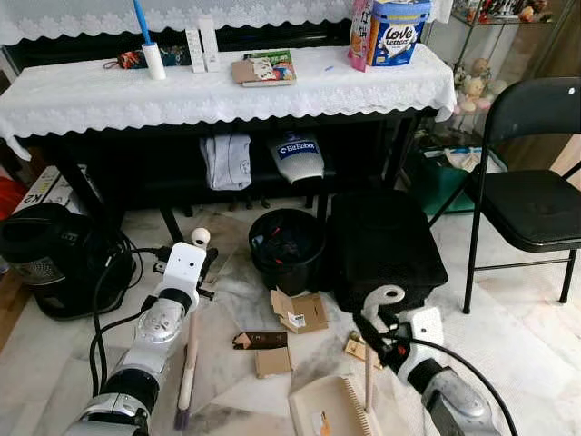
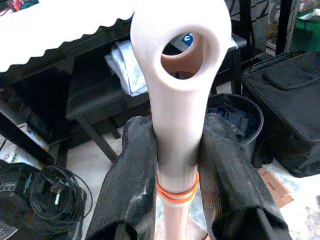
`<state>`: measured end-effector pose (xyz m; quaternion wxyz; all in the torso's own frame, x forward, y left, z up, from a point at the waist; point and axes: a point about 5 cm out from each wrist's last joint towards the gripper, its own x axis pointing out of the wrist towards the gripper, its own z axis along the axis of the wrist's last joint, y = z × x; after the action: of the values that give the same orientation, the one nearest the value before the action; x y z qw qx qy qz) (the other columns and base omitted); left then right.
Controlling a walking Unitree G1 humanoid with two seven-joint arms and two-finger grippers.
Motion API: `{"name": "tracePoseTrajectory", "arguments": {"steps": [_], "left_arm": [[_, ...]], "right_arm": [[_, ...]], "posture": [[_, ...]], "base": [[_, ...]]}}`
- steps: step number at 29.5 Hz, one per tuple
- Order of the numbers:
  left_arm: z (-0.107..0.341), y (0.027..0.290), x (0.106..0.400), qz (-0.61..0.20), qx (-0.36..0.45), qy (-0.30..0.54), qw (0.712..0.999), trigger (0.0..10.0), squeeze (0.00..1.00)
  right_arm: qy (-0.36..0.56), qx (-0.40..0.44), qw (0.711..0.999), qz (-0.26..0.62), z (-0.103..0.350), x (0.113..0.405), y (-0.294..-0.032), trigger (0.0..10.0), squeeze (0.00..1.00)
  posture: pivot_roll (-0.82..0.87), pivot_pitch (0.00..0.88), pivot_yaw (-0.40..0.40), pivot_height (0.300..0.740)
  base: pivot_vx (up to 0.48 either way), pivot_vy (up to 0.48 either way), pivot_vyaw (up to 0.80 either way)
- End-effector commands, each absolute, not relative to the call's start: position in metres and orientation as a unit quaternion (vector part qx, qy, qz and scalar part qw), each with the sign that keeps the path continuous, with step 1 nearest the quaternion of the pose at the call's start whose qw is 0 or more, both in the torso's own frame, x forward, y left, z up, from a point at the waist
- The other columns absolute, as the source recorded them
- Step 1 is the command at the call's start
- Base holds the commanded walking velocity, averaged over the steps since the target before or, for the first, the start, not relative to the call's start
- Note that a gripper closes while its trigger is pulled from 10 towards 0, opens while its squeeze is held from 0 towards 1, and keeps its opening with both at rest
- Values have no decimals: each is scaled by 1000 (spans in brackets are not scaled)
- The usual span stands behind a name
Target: Sweep floor
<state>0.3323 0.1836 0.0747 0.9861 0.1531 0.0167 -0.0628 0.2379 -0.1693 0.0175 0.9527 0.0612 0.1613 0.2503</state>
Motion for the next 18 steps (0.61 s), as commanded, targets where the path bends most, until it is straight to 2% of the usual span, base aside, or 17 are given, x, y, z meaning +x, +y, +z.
{"name": "tracePoseTrajectory", "arguments": {"steps": [1, 4, 14, 15, 16, 17, 18], "left_arm": [[89, 180, 340, -72, 161, -8, 984, 10000, 0], [90, 180, 341, -72, 160, -9, 984, 10000, 0], [90, 180, 341, -68, 155, -9, 986, 10000, 0], [90, 180, 341, -68, 154, -9, 986, 10000, 0], [90, 180, 341, -69, 153, -8, 986, 10000, 0], [89, 179, 341, -69, 153, -8, 986, 10000, 0], [89, 179, 341, -69, 152, -7, 986, 10000, 0]], "right_arm": [[171, 70, 941, 285, 19, 234, -162, 10000, 0], [181, 68, 932, 307, 18, 229, -158, 10000, 0], [183, 70, 930, 312, 22, 230, -157, 10000, 0], [184, 71, 929, 312, 22, 230, -158, 9216, 0], [183, 68, 930, 313, 22, 230, -158, 7451, 0], [183, 69, 929, 313, 23, 230, -159, 824, 0], [183, 70, 929, 313, 23, 230, -159, 824, 0]], "posture": [[-129, 5, 52, 740], [-128, 6, 53, 740], [-127, 7, 54, 740], [-127, 7, 54, 740], [-129, 6, 53, 740], [-129, 6, 53, 740], [-129, 6, 53, 740]], "base": [[0, 0, 0], [0, 0, 0], [0, 0, 0], [0, 0, 0], [0, 0, 0], [0, 0, 0], [0, 0, 0]]}}
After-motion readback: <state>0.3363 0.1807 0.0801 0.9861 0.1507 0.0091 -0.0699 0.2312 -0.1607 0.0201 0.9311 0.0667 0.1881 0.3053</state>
